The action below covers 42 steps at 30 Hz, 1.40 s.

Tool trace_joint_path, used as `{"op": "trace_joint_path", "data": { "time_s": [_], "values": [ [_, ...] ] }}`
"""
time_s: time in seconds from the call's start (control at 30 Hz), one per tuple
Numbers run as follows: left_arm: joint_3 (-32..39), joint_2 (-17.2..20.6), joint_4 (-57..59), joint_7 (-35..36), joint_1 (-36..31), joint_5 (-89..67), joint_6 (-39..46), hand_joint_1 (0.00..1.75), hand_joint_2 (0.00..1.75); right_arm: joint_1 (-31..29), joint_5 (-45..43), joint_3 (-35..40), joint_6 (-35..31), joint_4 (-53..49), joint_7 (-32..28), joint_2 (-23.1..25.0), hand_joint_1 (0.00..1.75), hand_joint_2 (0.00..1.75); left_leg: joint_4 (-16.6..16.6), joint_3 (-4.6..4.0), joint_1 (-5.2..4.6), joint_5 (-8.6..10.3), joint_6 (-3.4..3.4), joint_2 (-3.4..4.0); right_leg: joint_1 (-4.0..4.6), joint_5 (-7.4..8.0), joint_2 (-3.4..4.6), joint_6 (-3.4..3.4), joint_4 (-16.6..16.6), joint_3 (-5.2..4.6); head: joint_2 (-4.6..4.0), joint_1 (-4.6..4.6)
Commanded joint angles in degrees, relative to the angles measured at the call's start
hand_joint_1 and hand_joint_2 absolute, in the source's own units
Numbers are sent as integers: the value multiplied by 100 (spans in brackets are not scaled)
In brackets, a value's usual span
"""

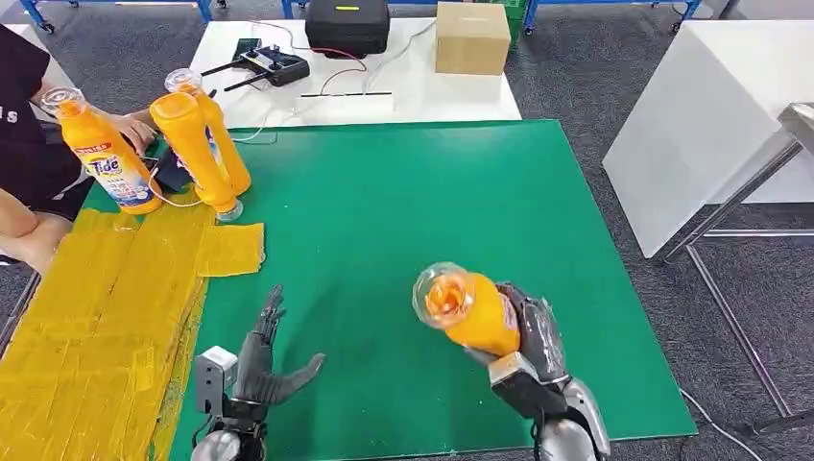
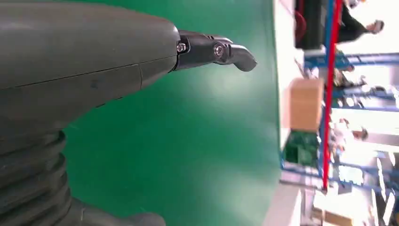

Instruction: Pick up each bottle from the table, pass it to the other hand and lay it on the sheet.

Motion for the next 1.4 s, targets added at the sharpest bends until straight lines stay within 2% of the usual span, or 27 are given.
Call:
{"op": "trace_joint_path", "data": {
  "time_s": [0.03,0.3,0.37,0.4,0.47,0.5,0.53,0.63,0.73,0.87,0.9,0.97,1.07,1.1,1.13,1.23,1.4],
  "values": [
    [-604,121,606,133,-708,15,-8,0,175,-920,-21,-432,-81,1393,-63,522,175,175,-7,11,4,5,-14,-2,4,3,-6,-6,-6,12,0,0],
    [-612,137,582,136,-665,18,-7,0,175,-859,-22,-440,-88,1324,-79,517,175,175,-6,20,7,-5,-18,-1,6,-8,-7,-6,-2,23,2,0],
    [-612,137,582,136,-665,18,-7,0,175,-859,-22,-440,-88,1324,-79,517,175,175,-3,0,5,1,-14,-3,4,-3,-6,-4,0,4,0,0],
    [-745,183,618,24,-845,-65,-12,0,175,-974,-41,-464,-65,1433,-85,584,173,175,-3,-6,3,3,-13,-4,2,-1,-6,-4,0,-2,0,0],
    [-849,157,755,187,-1376,1,-90,0,175,-1347,-66,-466,-25,1868,-144,716,171,175,1,-11,5,3,-14,-7,3,0,-8,-5,3,-6,0,0],
    [-936,177,801,214,-1554,-23,-110,0,175,-1458,28,-442,-156,2004,-226,753,164,175,6,-24,5,7,-13,-9,4,3,-10,-5,7,-17,0,0],
    [-1024,173,890,287,-1852,-19,-142,0,175,-1654,-18,-444,-122,2278,-242,830,166,175,12,-25,8,7,-17,-12,7,3,-14,-7,12,-17,0,0],
    [-1317,129,1114,381,-2419,20,-243,0,175,-1995,-107,-417,-112,2791,-304,959,152,175,11,-29,8,16,-15,-16,7,9,-16,-7,10,-20,0,0],
    [-1722,-35,1301,474,-2728,-4,-256,0,175,-2283,-205,-477,-189,3262,-422,1068,154,175,9,-24,10,27,-20,-19,9,14,-21,-4,8,-14,0,-2],
    [-1974,-202,1525,499,-2833,18,-276,0,175,-2502,-319,-448,-66,3699,-459,1222,152,175,5,-16,5,27,-14,-14,3,10,-12,7,7,-8,0,0],
    [-2030,-225,1566,481,-2842,28,-279,0,175,-2561,-382,-415,64,3846,-480,1263,143,175,4,-11,6,25,-17,-13,5,8,-13,6,6,-2,0,2],
    [-2089,-286,1610,438,-2821,70,-276,0,175,-2648,-491,-349,230,4116,-628,1358,152,175,2,-6,5,23,-19,-6,4,7,-7,5,8,1,0,0],
    [-2123,-317,1682,349,-2741,239,-264,0,175,-2665,-461,14,410,4478,-813,1494,150,175,0,-7,5,23,-19,-3,3,8,-3,5,7,0,0,0],
    [-2123,-318,1694,340,-2734,257,-267,0,175,-2662,-414,93,391,4530,-829,1513,152,175,-1,-10,6,23,-19,0,5,9,1,5,6,-4,0,2],
    [-2105,-325,1703,288,-2718,332,-316,0,175,-2673,-369,259,379,4716,-824,1571,145,175,0,-6,8,21,-22,1,6,7,0,3,7,0,0,0],
    [-2133,-329,1657,249,-2681,397,-374,0,175,-2744,-565,601,159,4985,-879,1586,148,175,0,-1,10,18,-30,9,9,6,5,-2,9,-1,2,0],
    [-2151,-327,1628,255,-2672,421,-397,0,175,-2810,-614,609,158,5055,-879,1586,147,175,4,-28,5,25,-17,-7,4,10,-5,7,9,-23,0,0]
  ]
}}
